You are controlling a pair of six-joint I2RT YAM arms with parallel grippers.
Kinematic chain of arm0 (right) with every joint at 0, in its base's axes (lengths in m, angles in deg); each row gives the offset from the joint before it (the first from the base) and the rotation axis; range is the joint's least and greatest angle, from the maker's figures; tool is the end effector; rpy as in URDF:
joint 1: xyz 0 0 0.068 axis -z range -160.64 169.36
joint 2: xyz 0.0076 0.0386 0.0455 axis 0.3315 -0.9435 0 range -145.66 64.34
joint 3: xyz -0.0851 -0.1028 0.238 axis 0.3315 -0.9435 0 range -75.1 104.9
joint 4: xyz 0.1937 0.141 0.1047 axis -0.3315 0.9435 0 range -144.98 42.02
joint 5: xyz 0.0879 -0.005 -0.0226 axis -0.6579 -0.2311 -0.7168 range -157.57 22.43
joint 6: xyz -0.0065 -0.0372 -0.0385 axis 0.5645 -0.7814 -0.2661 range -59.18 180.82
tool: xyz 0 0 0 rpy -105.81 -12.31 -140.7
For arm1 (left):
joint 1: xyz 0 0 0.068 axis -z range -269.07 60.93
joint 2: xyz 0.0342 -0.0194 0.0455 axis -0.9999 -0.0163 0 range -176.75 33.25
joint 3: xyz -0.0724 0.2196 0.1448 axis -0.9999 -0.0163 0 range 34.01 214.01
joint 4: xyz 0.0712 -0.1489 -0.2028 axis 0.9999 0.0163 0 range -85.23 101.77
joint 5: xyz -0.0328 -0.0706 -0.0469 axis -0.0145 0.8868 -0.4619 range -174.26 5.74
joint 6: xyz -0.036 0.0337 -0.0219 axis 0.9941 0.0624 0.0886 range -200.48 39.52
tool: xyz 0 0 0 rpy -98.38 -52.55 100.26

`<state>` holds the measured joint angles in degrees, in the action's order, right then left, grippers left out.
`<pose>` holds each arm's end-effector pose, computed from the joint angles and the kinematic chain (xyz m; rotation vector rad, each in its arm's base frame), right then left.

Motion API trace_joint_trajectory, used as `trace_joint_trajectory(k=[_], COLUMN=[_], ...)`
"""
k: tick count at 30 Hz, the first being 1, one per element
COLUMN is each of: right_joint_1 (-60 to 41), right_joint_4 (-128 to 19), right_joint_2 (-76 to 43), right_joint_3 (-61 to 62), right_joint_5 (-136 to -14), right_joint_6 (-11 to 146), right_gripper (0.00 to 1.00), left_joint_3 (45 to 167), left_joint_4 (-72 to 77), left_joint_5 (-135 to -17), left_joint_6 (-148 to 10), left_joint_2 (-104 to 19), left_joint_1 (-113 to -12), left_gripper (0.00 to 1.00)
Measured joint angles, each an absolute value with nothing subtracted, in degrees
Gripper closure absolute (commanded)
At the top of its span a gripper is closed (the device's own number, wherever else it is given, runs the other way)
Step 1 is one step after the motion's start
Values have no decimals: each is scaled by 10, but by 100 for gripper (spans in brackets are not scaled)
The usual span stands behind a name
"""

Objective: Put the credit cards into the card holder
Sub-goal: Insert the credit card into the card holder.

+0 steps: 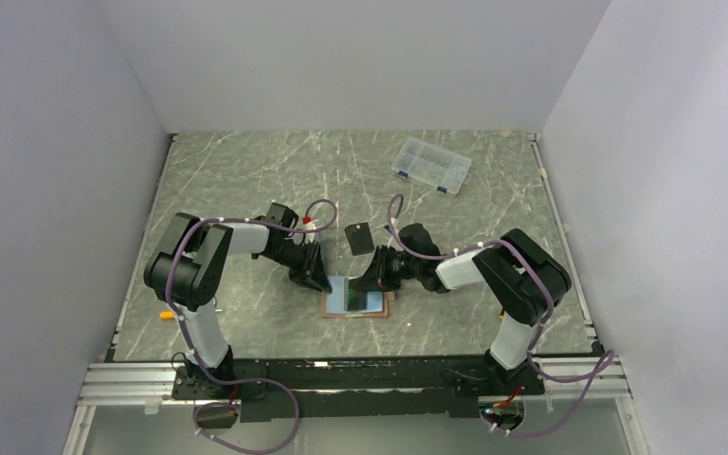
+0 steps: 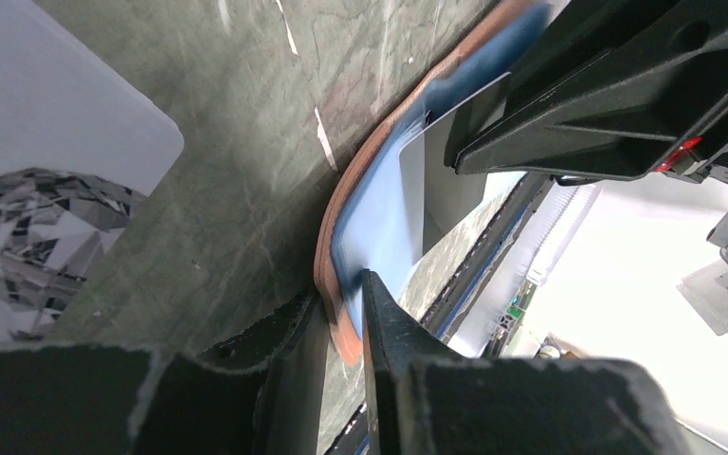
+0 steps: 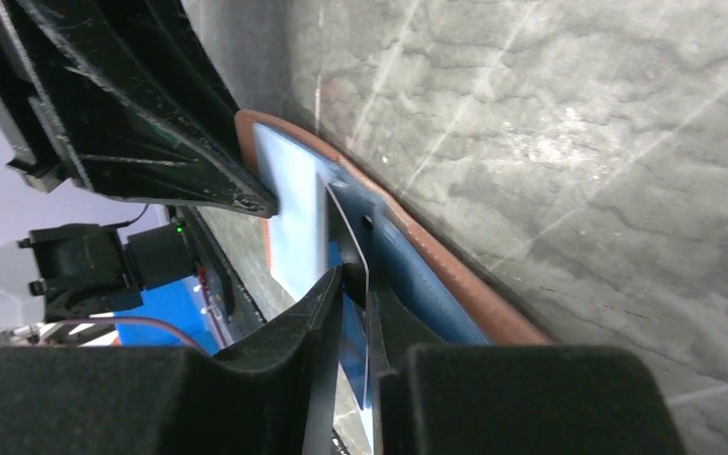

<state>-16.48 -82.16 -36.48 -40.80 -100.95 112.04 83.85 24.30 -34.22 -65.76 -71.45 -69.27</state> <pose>0.2336 0.1931 0.1063 -0.0173 2.5573 1.3764 0.2759 -0.1284 0.1097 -0.3039 -2.7975 1.3660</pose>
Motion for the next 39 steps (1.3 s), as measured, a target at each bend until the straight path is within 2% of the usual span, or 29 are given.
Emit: trace_joint_trajectory(k=[3, 6, 28, 39], right_joint_1=[-167, -177, -305, -310], right_joint_4=[-785, -740, -442, -410], right_joint_2=[-357, -329, -321, -319], right_joint_3=[-400, -389, -231, -222], right_joint_5=[-998, -970, -730, -747], right_joint_6=[1106, 1083, 980, 963], right_gripper=[62, 56, 51, 50], left_joint_3=[839, 839, 839, 839], left_joint_4=[243, 241, 239, 239], left_joint_5=[-342, -342, -342, -341], left_joint_6=[-658, -657, -657, -658], left_joint_2=[-715, -715, -713, -707], left_joint_1=[-693, -693, -695, -697], left_gripper=[76, 76, 77, 78])
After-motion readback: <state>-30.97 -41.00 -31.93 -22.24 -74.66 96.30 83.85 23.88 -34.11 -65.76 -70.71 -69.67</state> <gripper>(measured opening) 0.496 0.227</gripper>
